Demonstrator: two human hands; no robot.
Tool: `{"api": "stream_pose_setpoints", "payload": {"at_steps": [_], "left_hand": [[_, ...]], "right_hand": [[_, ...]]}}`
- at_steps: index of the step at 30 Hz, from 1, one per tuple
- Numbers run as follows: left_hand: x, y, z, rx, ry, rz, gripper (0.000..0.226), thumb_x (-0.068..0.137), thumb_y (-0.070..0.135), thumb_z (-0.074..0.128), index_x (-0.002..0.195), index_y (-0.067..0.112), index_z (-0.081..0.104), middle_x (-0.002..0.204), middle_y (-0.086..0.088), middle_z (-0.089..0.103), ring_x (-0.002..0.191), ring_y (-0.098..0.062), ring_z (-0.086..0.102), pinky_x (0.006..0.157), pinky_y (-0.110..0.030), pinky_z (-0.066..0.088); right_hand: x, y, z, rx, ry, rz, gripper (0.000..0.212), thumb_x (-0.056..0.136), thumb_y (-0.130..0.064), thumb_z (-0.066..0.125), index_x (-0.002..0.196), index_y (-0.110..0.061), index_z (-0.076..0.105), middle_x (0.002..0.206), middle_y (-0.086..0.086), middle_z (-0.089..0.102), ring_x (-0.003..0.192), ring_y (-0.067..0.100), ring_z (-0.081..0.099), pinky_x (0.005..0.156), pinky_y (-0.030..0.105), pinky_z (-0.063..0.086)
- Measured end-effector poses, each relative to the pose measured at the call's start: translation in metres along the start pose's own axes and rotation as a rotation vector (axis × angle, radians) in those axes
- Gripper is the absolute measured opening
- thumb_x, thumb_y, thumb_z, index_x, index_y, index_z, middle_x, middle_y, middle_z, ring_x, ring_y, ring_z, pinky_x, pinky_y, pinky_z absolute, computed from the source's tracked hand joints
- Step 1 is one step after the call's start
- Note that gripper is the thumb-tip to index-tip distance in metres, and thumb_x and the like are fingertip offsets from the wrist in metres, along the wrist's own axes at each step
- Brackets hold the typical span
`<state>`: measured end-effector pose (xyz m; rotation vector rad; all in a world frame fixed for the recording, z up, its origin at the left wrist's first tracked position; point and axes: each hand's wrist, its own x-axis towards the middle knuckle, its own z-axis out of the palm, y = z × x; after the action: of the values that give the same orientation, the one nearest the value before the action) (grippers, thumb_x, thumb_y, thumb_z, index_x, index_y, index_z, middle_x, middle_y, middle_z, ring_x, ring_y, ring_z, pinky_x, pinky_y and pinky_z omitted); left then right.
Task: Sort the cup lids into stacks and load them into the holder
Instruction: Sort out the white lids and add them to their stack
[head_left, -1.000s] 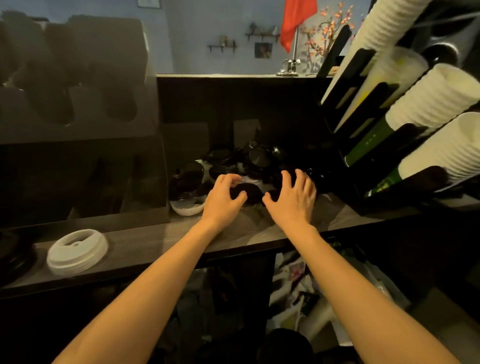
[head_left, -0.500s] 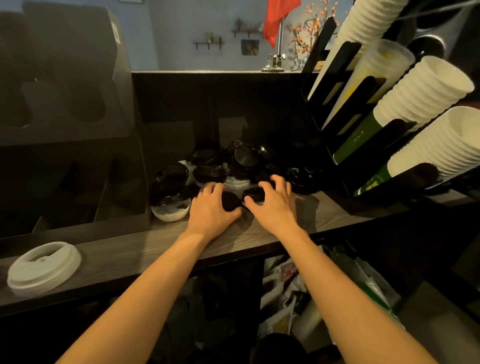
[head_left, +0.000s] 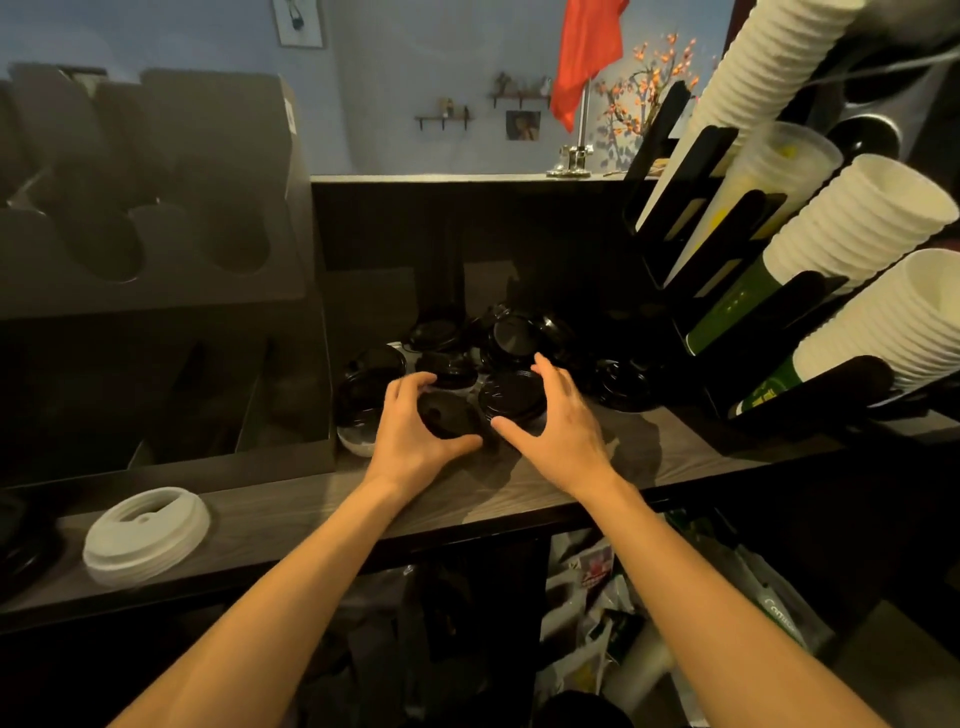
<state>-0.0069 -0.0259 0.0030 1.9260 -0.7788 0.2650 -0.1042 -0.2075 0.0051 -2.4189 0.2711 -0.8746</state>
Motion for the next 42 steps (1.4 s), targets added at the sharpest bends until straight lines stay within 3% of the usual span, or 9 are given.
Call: {"api": "stream_pose_setpoints", "payload": {"at_steps": [4, 8, 14, 20, 23, 26, 33, 38, 42], "left_hand": [[-0.005, -0.006, -0.004, -0.089, -0.021, 0.063, 0.087, 0.062, 0.027, 0.098, 0.134, 0.025, 0.048, 0.143, 0.001, 0.039, 0.129, -0.009, 0.046, 0.113, -0.02, 0.038], [-0.004, -0.01, -0.006, -0.18, 0.016, 0.073, 0.085, 0.063, 0.024, 0.097, 0.132, 0.03, 0.047, 0.144, 0.002, 0.039, 0.132, -0.013, 0.049, 0.115, -0.035, 0.043], [-0.008, -0.008, -0.006, -0.22, 0.026, 0.153, 0.09, 0.066, 0.027, 0.094, 0.139, 0.029, 0.042, 0.143, 0.002, 0.042, 0.129, -0.007, 0.052, 0.11, -0.028, 0.047], [-0.011, -0.002, -0.006, -0.171, 0.04, 0.103, 0.1, 0.061, 0.056, 0.093, 0.141, 0.033, 0.038, 0.147, 0.008, 0.031, 0.137, -0.008, 0.041, 0.109, -0.028, 0.042], [-0.012, 0.002, -0.009, -0.21, 0.017, -0.056, 0.102, 0.058, 0.053, 0.092, 0.142, 0.032, 0.038, 0.138, 0.012, 0.042, 0.128, -0.008, 0.049, 0.101, -0.022, 0.045], [-0.012, 0.002, -0.011, -0.212, -0.005, -0.059, 0.091, 0.066, 0.043, 0.093, 0.141, 0.025, 0.046, 0.132, 0.013, 0.055, 0.126, -0.009, 0.055, 0.106, -0.034, 0.05], [-0.022, 0.005, -0.027, -0.324, -0.004, -0.079, 0.077, 0.069, 0.021, 0.094, 0.133, 0.032, 0.052, 0.13, 0.012, 0.06, 0.123, -0.011, 0.059, 0.103, -0.036, 0.053], [-0.036, 0.002, -0.059, -0.473, 0.051, -0.236, 0.052, 0.082, -0.001, 0.075, 0.122, 0.028, 0.058, 0.125, 0.003, 0.061, 0.117, -0.02, 0.062, 0.099, -0.039, 0.055], [-0.054, -0.001, -0.088, -0.425, 0.125, -0.271, 0.04, 0.09, 0.001, 0.065, 0.122, 0.025, 0.064, 0.119, 0.004, 0.065, 0.1, -0.007, 0.066, 0.076, -0.015, 0.055]], "right_hand": [[-0.003, -0.019, 0.013, -0.015, -0.023, -0.136, 0.097, 0.086, -0.058, 0.07, 0.159, -0.015, 0.022, 0.154, -0.005, 0.033, 0.139, 0.012, 0.038, 0.105, 0.029, 0.041], [-0.002, -0.04, 0.034, 0.199, 0.003, -0.063, 0.085, 0.085, -0.05, 0.075, 0.152, -0.012, 0.039, 0.147, -0.005, 0.036, 0.134, 0.008, 0.04, 0.108, 0.028, 0.043], [0.003, -0.038, 0.031, 0.415, -0.289, 0.127, 0.078, 0.088, -0.041, 0.075, 0.153, -0.025, 0.032, 0.135, -0.008, 0.047, 0.123, 0.007, 0.047, 0.085, 0.008, 0.039], [0.006, -0.024, 0.03, 0.675, -0.232, 0.245, 0.084, 0.076, -0.041, 0.085, 0.149, -0.028, 0.046, 0.15, -0.001, 0.047, 0.139, 0.016, 0.042, 0.112, 0.036, 0.041], [0.005, -0.022, 0.029, 0.741, -0.187, 0.278, 0.084, 0.066, -0.046, 0.088, 0.141, -0.029, 0.053, 0.137, -0.001, 0.058, 0.128, 0.019, 0.054, 0.105, 0.044, 0.051], [0.004, -0.025, 0.027, 0.784, -0.17, 0.302, 0.074, 0.076, -0.032, 0.087, 0.139, -0.023, 0.051, 0.127, -0.001, 0.06, 0.119, 0.017, 0.059, 0.091, 0.03, 0.057], [-0.004, -0.04, 0.023, 0.644, -0.028, 0.301, 0.077, 0.075, -0.049, 0.084, 0.136, -0.027, 0.042, 0.133, -0.003, 0.052, 0.125, 0.016, 0.05, 0.087, 0.019, 0.044], [-0.013, -0.066, 0.037, 0.473, -0.145, 0.244, 0.092, 0.077, -0.069, 0.072, 0.151, -0.029, 0.036, 0.15, -0.005, 0.041, 0.136, 0.016, 0.042, 0.108, 0.038, 0.043], [-0.025, -0.097, 0.056, 0.345, -0.186, 0.164, 0.092, 0.076, -0.069, 0.072, 0.147, -0.021, 0.04, 0.142, -0.005, 0.039, 0.132, 0.016, 0.046, 0.106, 0.037, 0.046]]}}
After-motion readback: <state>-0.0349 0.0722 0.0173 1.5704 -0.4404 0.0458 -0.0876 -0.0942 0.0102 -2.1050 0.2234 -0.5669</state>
